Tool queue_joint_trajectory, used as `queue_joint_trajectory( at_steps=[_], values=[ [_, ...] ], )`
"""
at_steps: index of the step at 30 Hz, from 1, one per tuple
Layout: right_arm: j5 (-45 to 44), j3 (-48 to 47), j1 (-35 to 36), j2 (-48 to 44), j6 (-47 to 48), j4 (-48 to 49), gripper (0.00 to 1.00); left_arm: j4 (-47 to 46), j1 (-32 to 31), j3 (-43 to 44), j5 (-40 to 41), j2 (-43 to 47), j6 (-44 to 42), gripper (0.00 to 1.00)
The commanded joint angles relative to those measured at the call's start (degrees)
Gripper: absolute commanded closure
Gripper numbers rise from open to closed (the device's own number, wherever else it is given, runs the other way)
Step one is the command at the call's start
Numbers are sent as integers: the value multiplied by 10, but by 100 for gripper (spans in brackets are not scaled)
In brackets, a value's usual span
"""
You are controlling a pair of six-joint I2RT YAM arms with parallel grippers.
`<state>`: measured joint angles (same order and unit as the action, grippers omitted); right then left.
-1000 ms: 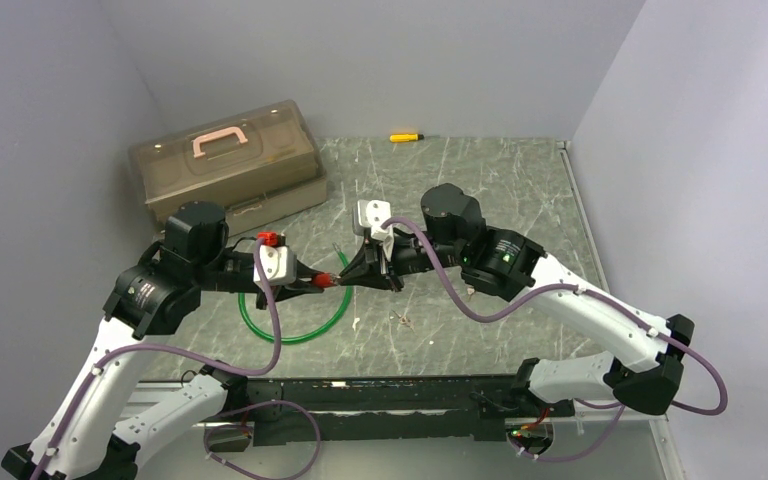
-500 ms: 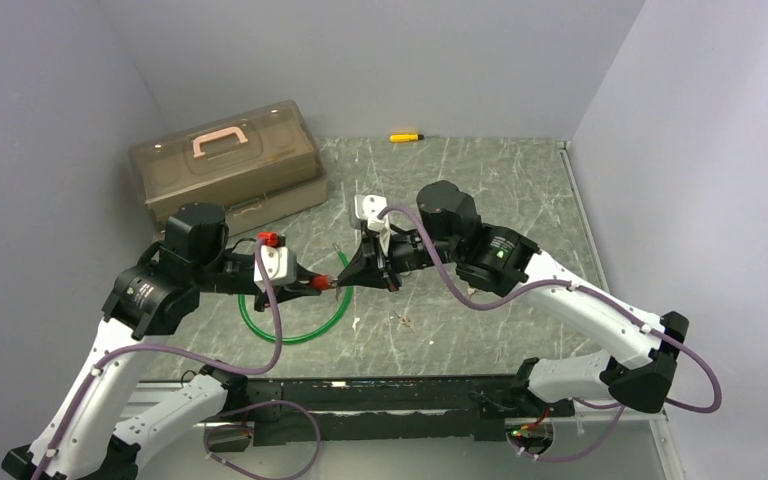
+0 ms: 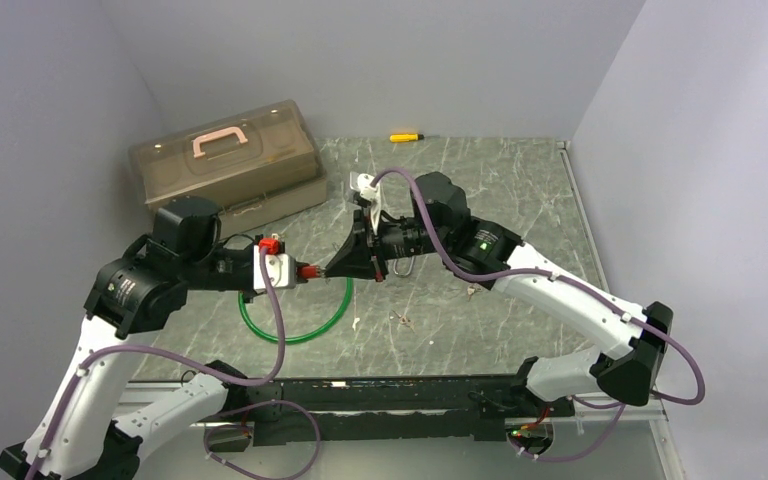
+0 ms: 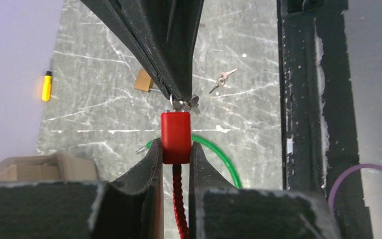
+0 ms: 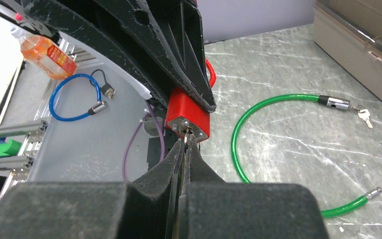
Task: Unlock with the key
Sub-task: Unlock the lock.
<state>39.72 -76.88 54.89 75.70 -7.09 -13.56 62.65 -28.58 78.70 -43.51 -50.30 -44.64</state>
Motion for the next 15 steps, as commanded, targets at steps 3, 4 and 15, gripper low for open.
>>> queue_joint_trajectory(
  at_steps=[3, 4, 15],
  values=[
    [-12, -1, 8, 23, -90, 72, 100, -58, -32, 67, 16, -21, -84, 100],
    [-30, 5, 7, 21, -106, 84, 100, -53, -38, 74, 26, -26, -94, 100],
    [3, 32, -22, 15, -260, 206, 100, -192, -96, 0, 118, 34, -172, 100]
  ],
)
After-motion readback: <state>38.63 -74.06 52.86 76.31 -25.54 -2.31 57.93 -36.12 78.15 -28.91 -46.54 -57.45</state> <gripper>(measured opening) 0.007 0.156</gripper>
